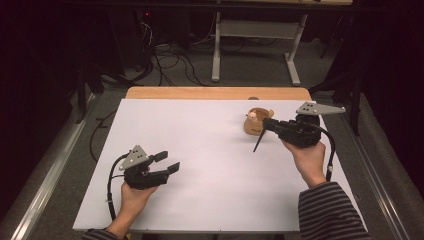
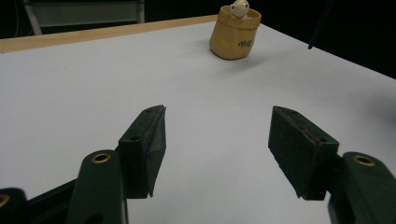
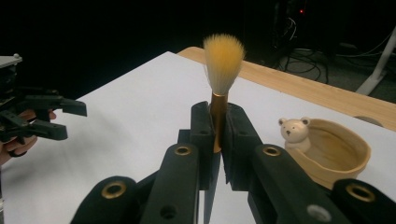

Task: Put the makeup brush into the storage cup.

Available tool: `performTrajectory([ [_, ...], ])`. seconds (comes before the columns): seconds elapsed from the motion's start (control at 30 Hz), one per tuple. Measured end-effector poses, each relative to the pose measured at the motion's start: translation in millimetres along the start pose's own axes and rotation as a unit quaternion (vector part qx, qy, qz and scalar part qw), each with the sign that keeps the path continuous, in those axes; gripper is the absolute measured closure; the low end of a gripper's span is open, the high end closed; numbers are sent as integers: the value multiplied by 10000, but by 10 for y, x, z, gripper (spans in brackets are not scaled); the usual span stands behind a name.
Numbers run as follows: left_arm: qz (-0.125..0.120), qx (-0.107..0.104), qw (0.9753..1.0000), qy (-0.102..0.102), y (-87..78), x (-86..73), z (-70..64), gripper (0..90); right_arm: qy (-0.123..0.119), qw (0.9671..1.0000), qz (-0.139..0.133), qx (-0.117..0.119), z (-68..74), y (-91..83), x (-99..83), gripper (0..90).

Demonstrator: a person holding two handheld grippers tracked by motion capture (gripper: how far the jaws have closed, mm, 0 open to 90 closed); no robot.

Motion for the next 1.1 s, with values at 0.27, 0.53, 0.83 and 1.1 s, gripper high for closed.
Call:
performTrajectory([
  [0.27,51,-30,10000,52,14,-15,-11,371,18,9999,11,-144,-143,28,120,861],
  [0.53,117,-75,9999,66,40,-37,-23,372,-19,9997,61,-238,-229,47,226,861],
  [0.83,95,10,9999,68,51,-32,3,358,37,9995,96,-293,-360,85,294,861],
  [1.1,95,36,9999,30,53,-28,28,360,148,9989,85,-447,-498,141,346,861],
])
Point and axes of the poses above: each handheld gripper's, and its own axes: y roughly forward along the jaws, x roughly out of its top, z roughly to its left, the point moved 10 cm from there along y, roughly forward along the jaws, and after that the axes turned 12 degrees about -y, right-handed, at the moved point
